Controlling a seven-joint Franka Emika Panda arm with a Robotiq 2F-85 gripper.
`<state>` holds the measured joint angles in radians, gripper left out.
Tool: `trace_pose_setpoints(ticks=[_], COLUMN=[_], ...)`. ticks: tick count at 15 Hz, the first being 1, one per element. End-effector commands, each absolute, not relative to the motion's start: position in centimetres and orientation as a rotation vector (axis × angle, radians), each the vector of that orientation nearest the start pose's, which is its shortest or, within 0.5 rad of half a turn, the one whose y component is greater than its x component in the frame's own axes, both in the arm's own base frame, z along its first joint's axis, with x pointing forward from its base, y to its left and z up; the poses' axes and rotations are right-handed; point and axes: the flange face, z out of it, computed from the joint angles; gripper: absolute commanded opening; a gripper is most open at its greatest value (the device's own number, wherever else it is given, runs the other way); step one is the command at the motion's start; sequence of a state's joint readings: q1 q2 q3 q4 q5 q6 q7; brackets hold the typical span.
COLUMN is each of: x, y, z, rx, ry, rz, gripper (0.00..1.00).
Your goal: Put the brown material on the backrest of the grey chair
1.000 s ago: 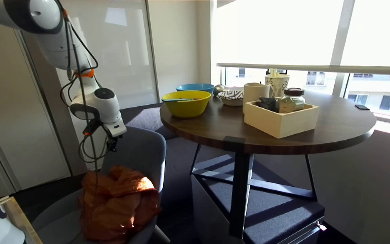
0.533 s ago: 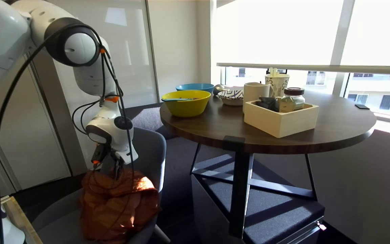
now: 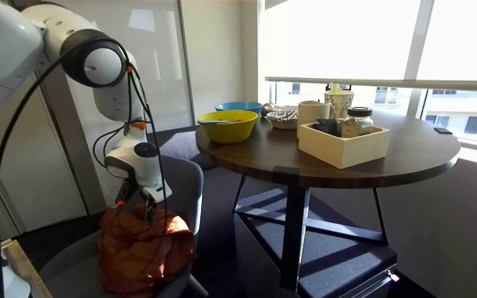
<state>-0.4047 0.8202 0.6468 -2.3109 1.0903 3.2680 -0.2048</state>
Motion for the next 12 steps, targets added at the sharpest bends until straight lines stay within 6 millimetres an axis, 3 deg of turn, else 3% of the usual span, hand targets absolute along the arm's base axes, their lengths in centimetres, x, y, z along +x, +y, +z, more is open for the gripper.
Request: trace_pose_setpoints(ticks=[1, 4, 9, 12], x=[44.8, 44.7, 45.8, 46.4], y=[6.2, 5.7, 4.9, 4.1], z=[3.0, 1.6, -0.8, -2.1], rx=[-2.53, -2.525, -2.502, -2.477], ry=[1.264, 1.314, 1.396, 1.467], rz=[-0.061, -0.079, -0.138, -0.194], gripper=[1.0, 0.99, 0.86, 0.88])
